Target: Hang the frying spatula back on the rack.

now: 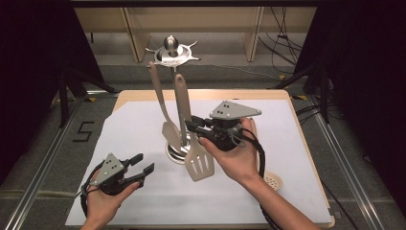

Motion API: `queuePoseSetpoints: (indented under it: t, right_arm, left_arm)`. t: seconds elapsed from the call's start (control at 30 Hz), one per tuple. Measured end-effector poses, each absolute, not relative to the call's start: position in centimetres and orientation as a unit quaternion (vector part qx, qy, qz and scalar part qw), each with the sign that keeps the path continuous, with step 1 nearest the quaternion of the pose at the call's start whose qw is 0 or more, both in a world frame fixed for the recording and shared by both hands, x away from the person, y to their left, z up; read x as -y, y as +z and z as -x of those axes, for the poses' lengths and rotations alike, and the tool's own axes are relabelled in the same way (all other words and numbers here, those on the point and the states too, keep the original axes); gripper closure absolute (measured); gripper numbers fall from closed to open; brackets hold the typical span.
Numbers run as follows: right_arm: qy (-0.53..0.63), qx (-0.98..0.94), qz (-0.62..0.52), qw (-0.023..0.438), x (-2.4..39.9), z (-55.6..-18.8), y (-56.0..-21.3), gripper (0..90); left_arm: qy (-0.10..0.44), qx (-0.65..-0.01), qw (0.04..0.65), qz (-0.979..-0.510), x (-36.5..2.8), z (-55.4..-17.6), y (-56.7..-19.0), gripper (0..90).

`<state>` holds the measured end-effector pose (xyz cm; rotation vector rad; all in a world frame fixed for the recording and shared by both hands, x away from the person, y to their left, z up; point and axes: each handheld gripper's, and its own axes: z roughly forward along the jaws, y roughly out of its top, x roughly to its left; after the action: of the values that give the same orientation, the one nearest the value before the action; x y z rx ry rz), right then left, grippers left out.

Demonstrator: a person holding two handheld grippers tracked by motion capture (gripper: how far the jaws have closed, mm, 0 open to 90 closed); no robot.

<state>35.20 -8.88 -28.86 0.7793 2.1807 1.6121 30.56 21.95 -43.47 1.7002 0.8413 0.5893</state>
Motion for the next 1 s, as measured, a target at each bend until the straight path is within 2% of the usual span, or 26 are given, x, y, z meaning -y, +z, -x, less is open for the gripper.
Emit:
queuePoseSetpoints:
  t: [0.23, 0.43, 0.47, 1.0]
  right_arm:
    - [0.569, -0.758, -0.279, 0.157, 8.63, -35.32, -28.43, 77.4]
    - [0.567, -0.757, -0.269, 0.18, 8.41, -35.52, -28.28, 77.4]
    - [0.567, -0.758, -0.272, 0.17, 8.35, -35.51, -28.25, 77.4]
    - [0.559, -0.759, -0.287, 0.169, 7.84, -35.96, -28.08, 77.4]
  left_arm:
    - [0.249, -0.354, 0.546, -0.718, -21.95, -30.57, -43.46, 43.9]
    - [0.251, -0.35, 0.545, -0.72, -22.02, -30.62, -43.44, 43.9]
    - [0.248, -0.354, 0.547, -0.717, -21.97, -30.57, -43.47, 43.9]
    - [0.249, -0.354, 0.545, -0.719, -21.98, -30.53, -43.45, 43.8]
